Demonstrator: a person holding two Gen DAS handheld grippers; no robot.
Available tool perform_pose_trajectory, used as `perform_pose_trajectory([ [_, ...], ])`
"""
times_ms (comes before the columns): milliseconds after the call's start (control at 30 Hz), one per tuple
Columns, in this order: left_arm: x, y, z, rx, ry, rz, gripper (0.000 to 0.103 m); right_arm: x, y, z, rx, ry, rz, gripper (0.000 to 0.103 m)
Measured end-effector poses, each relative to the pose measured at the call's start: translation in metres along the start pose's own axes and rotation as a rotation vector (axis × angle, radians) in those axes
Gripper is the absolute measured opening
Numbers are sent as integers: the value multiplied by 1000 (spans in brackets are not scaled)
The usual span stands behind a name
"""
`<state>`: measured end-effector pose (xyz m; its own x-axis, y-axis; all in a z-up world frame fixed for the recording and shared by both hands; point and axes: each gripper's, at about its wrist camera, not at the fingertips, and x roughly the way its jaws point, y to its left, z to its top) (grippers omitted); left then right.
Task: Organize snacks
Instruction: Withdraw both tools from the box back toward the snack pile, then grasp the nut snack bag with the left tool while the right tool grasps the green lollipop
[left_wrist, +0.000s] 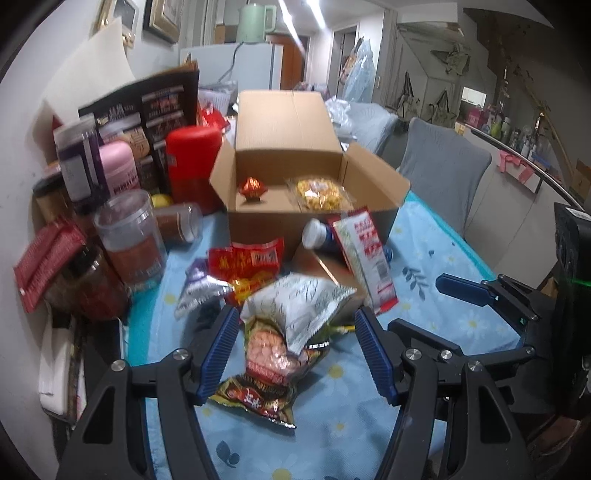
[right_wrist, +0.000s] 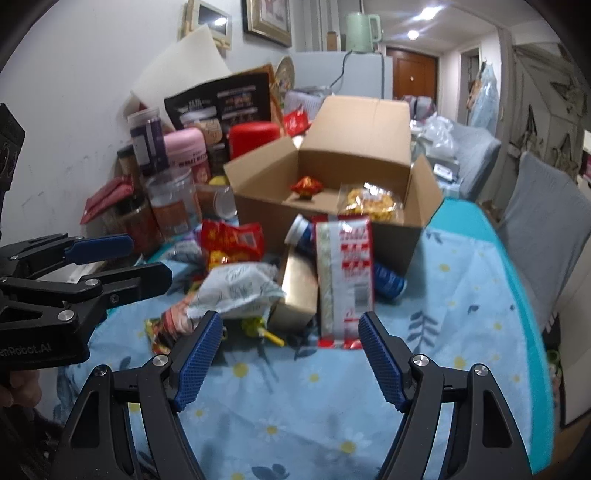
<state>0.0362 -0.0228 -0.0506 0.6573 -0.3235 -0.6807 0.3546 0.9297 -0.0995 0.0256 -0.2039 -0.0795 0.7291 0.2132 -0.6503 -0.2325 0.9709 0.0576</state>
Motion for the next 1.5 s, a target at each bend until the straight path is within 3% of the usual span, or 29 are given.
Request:
perform_pose_trajectory([
  [533,60,31,-33,-50,174,-33,65,66,0,-15,9,143,87,60],
  [633,68,34,-37,-47,200,-64,65,77,2,-14,-2,163,112,52],
  [933,78,42,-46,-30,226,-88,65,100,12,-11,-14,212,169,42],
  [1000,79,47,-49,-53,221,-104,65,103,12,-11,-3,221,175,38],
  [1067,78,49,-50,-65,217,-112,65,103,13,-11,-3,220,185,24],
  [1500,68,40,-57,-28,233,-104,55,93,9,-20,2,219,178,24],
])
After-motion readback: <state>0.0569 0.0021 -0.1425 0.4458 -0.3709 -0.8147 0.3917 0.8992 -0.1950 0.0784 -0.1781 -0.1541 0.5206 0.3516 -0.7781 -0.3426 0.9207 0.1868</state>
